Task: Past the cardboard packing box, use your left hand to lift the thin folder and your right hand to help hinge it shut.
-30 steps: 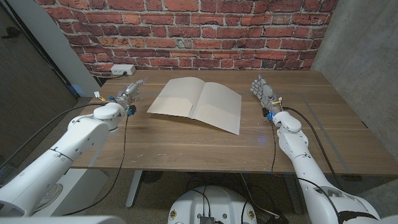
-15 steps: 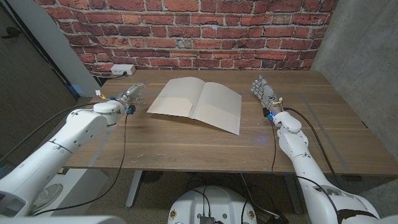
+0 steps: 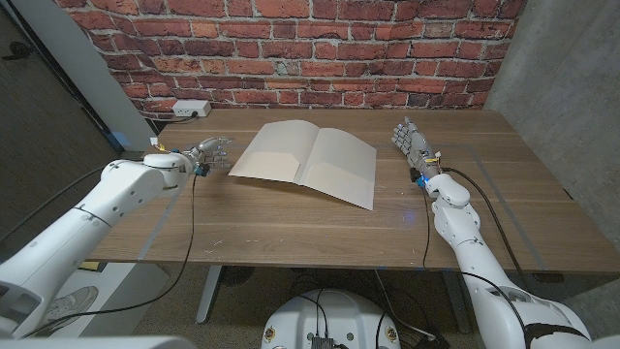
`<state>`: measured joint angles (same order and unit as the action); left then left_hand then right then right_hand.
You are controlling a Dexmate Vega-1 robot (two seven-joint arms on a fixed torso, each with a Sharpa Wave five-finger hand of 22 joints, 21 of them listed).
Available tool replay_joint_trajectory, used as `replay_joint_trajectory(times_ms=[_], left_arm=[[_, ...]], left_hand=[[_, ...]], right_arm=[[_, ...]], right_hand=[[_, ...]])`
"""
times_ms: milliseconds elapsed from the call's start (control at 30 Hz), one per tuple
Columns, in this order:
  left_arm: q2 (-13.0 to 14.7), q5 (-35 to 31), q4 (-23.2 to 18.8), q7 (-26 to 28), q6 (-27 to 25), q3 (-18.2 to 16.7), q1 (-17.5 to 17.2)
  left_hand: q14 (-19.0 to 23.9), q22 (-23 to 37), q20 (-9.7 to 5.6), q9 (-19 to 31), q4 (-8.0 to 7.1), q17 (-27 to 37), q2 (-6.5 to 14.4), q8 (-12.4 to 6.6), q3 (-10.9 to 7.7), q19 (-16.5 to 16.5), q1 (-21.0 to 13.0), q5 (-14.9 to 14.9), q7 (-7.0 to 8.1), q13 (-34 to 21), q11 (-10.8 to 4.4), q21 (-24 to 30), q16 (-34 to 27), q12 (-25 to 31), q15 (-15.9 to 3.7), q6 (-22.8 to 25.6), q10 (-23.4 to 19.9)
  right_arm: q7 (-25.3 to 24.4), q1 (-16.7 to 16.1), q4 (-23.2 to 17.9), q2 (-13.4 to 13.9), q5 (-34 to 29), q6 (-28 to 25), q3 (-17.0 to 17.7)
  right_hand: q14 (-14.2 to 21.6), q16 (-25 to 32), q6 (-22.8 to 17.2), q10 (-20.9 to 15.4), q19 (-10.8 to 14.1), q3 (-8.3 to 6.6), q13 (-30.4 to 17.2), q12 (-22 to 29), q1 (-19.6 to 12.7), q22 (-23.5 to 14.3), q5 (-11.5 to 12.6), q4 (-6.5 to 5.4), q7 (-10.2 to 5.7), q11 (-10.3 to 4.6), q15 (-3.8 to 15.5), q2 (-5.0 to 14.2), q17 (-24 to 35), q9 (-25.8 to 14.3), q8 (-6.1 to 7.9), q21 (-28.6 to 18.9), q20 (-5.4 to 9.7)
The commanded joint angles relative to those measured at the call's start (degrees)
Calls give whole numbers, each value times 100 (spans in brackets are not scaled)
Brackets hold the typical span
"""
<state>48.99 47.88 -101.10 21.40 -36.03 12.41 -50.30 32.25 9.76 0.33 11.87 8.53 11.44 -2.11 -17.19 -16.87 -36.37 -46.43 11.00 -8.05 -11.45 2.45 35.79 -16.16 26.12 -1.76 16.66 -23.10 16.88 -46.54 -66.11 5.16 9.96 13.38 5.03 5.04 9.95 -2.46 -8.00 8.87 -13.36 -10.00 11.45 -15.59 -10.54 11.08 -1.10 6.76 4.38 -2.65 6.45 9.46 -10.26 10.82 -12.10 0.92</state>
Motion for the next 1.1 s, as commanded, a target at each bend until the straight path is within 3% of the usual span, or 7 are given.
replay_joint_trajectory(times_ms=[33, 200, 533, 700, 867, 1000, 1100], left_arm=[[101, 75, 346, -569, 43, 221, 284], [122, 120, 456, -780, 59, 278, 362], [183, 244, 797, -1398, -57, 473, 623], [170, 285, 1022, -1756, 51, 538, 709], [162, 302, 1155, -1975, 123, 582, 771], [156, 275, 1233, -2090, 147, 638, 836], [135, 262, 1317, -2208, 212, 670, 873]], left_hand=[[270, 10, -29, 7, -13, 12, 7, -69, -76, -171, -117, -31, -183, -4, -18, 5, -65, 40, -112, 237, -229], [370, 10, -52, 0, -16, 2, -28, -55, -71, -286, -139, -45, -291, 4, 19, 20, -73, 3, -110, 264, -272], [1012, 10, -123, -18, -93, -51, -118, -134, -43, -810, -129, -85, -339, 48, 108, 81, -174, -57, -221, 707, -927], [1306, 16, -137, -23, -104, -72, -46, -202, -111, -906, -198, -44, -320, 63, -11, 57, -198, -99, -309, 1004, -1277], [1693, 25, -154, -21, -92, -90, 79, -274, -241, -886, -341, -5, -213, 69, -239, -7, -228, -135, -475, 1325, -1726], [2028, 49, 128, -16, -99, -113, 179, -299, -354, -500, -427, 9, -192, 72, -333, -178, -216, -217, -625, 1530, -2041], [2251, 63, 161, -12, -96, -127, 245, -340, -434, -441, -488, 14, -151, 73, -479, -206, -205, -257, -737, 1725, -2257]], right_arm=[[11, 31, 85, -14, -4, 61, 24], [6, 26, 89, -17, -9, 80, 30], [-8, 11, 84, -24, -11, 105, 33], [-17, 16, 78, -21, -21, 95, 25], [-23, 32, 79, -21, -29, 87, 17], [-33, 40, 80, -22, -38, 83, 12], [-47, 44, 83, -24, -45, 73, 11]], right_hand=[[70, 19, -31, -74, 37, 1, -16, 35, -20, -13, -8, 43, 102, -7, 4, -18, 17, -10, 13, -20, 26], [72, 19, -28, -71, 38, 6, -16, 31, -14, -13, -8, 44, 103, 1, 3, -19, 17, -10, 10, -19, 27], [78, 18, -37, -79, 40, 16, -17, 30, -2, -14, -8, 47, 97, 2, 3, -17, 18, -10, 9, -17, 26], [82, 19, -38, -83, 45, 19, -17, 29, 2, -14, -7, 50, 97, -3, 4, -16, 17, -10, 8, -17, 27], [88, 19, -34, -86, 52, 22, -17, 28, 5, -14, -6, 54, 99, -3, 10, -15, 16, -11, 5, -19, 25], [92, 19, -38, -85, 53, 24, -17, 26, 7, -14, -5, 57, 99, -9, 10, -12, 16, -11, 4, -18, 26], [90, 18, -37, -87, 55, 25, -17, 25, 8, -15, -5, 58, 102, -4, 13, -9, 16, -11, 3, -17, 33]])
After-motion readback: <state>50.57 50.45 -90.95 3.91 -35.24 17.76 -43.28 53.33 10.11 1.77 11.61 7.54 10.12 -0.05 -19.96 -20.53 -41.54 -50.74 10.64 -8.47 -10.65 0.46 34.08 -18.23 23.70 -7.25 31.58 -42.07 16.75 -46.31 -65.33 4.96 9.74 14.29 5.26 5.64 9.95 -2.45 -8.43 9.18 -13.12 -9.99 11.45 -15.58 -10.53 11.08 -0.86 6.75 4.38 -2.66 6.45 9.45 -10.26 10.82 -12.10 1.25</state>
